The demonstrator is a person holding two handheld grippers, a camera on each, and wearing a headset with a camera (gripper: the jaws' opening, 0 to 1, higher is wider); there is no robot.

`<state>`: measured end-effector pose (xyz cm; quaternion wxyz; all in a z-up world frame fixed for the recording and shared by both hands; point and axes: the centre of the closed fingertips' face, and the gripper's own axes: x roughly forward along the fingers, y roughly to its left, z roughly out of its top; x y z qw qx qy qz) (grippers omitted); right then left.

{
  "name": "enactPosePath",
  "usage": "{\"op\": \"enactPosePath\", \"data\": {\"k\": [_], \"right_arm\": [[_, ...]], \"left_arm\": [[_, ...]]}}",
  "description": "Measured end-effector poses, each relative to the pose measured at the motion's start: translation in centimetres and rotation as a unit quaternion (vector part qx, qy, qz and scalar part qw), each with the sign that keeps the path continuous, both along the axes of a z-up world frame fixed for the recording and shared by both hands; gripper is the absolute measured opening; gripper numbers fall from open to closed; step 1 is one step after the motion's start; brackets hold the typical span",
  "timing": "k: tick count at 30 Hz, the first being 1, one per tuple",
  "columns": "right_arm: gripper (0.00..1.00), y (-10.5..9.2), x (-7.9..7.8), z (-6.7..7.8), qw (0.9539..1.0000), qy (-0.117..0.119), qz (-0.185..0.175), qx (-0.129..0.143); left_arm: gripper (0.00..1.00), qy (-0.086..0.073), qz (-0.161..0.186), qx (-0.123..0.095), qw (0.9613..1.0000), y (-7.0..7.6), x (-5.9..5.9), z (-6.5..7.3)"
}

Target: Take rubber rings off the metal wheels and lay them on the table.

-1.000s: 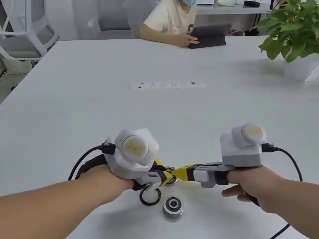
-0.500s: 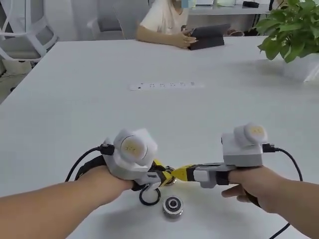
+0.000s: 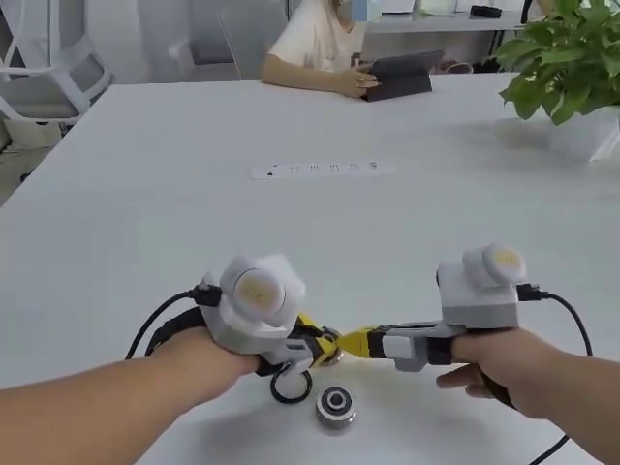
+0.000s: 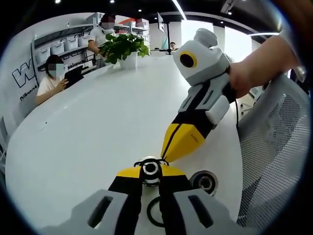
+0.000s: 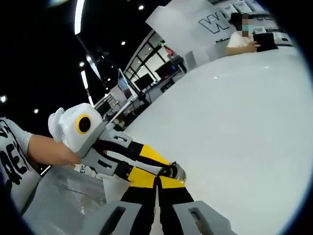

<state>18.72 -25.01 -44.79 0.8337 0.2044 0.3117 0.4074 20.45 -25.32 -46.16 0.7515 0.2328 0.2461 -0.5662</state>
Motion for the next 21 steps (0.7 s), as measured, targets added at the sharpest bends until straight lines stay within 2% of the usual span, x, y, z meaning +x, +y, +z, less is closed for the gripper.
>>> {"op": "enactPosePath", "data": {"k": [2,5,9,13,21], "right_arm": [[0.00,0.1,-0.2,0.1,1.0000,0.000,0.004,0.003],[0.00,-0.1,0.1,-0.2,0.9998,-0.008,-0.004,-0.016],[0.00,-0.8,0.4,-0.8,0.9994,-0.002,-0.014,-0.032],[0.00,-0.7,0.4,-0.8,0.9993,-0.004,-0.013,-0.033],[0.00,-0.6,0.5,-0.7,0.9991,-0.010,-0.012,-0.040]], "left_arm": [[0.07,0.000,0.000,0.000,1.0000,0.0,0.0,0.0],[0.07,0.001,0.002,-0.001,1.0000,0.0,0.0,0.0],[0.07,0.002,0.005,-0.003,1.0000,0.0,0.0,0.0],[0.07,-0.008,-0.004,-0.004,1.0000,0.0,-0.1,0.1],[0.10,-0.010,-0.009,0.004,0.9999,0.1,0.1,0.1]]}}
